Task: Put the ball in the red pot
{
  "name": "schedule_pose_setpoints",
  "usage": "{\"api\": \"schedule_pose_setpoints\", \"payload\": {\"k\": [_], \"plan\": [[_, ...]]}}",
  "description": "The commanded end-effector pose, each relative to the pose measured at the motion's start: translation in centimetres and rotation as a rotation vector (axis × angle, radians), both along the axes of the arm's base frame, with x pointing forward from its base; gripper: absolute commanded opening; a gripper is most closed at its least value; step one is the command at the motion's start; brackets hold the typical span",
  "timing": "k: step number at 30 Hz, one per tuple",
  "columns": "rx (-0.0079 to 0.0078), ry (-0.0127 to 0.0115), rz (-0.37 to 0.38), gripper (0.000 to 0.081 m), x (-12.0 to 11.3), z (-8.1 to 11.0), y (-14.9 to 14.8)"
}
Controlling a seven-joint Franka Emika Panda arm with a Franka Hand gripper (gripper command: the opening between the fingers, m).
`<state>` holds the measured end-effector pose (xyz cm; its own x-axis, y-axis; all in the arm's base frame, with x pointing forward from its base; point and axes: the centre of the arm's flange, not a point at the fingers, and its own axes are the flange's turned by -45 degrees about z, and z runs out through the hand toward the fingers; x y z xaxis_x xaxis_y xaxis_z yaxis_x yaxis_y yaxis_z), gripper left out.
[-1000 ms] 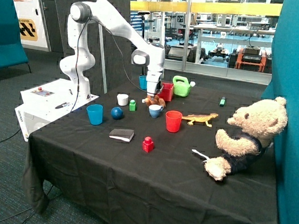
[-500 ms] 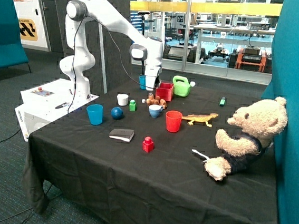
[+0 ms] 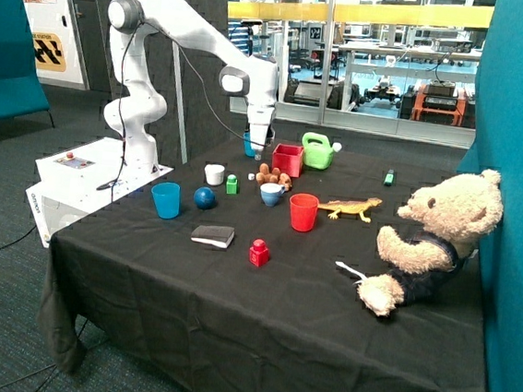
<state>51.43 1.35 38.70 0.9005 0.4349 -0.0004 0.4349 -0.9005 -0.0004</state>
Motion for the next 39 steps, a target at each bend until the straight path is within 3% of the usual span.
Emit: {"api": "schedule_pose_setpoints", "payload": {"k": [1, 16, 28, 39], "plan": [[-0.0002, -0.0005, 0.052, 0.0796, -0.4, 0.7, -1.6], [-0.0002, -0.0005, 0.070, 0.0792, -0.9, 1.2, -6.1], [-0.0002, -0.0005, 0.106, 0.0803, -1.7, 0.1, -8.5], [-0.0002, -0.0005, 0.096, 0.0807, -2.1, -0.3, -11.5]]}}
